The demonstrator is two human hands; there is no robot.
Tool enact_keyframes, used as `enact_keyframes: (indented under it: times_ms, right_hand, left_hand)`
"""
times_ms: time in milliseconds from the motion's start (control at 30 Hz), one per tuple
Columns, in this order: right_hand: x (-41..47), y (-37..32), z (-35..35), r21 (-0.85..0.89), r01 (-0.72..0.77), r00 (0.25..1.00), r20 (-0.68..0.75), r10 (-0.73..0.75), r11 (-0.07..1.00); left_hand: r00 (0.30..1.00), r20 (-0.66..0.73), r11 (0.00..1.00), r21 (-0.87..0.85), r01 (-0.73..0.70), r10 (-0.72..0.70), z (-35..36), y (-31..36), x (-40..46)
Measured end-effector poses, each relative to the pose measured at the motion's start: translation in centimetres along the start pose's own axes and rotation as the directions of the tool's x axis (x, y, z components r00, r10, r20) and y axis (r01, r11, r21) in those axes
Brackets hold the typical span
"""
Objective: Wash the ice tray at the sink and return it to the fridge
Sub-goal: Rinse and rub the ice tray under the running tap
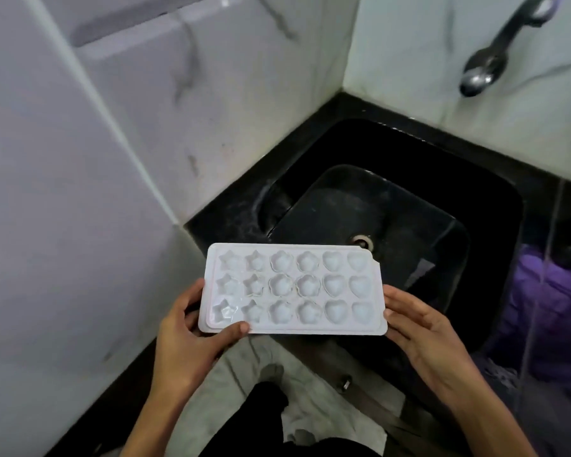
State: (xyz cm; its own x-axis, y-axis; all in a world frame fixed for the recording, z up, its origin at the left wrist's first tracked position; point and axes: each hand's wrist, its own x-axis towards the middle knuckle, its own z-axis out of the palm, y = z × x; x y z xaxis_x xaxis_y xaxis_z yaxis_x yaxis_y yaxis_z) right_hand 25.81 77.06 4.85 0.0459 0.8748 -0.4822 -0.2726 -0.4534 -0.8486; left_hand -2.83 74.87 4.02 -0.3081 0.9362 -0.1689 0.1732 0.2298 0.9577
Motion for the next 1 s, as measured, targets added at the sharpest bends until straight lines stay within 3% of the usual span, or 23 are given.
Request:
enact_keyframes:
  times_ms: [267, 500, 767, 1000]
  right_hand:
    - [2.4, -2.0, 0.7, 0.183, 0.107, 0.965, -0.255, -0.058, 0.977]
    - [3.4, -3.5, -1.7, 0.279, 0.175, 0.918, -0.394, -0.053, 0.944]
    - [5.6, -6.0, -5.0, 0.314, 0.254, 0.884, -0.459, -0.088, 0.915]
    - [8.2, -8.1, -7.0, 0.352, 0.202, 0.872, -0.49, -0.004, 0.914]
  left_hand:
    - [0.942, 0.323, 0.994, 0.03, -0.106, 0.091, 3.3, 3.3, 11.1]
    - [0.835, 0.549, 1.0, -0.009, -0.007, 0.011, 8.0, 5.8, 15.7]
    - [0.822, 0.566, 0.985, -0.097, 0.145, -0.065, 15.8, 8.4, 18.3]
    - [0.831, 0.542, 0.978, -0.073, 0.193, -0.124, 21.1, 10.1, 21.0]
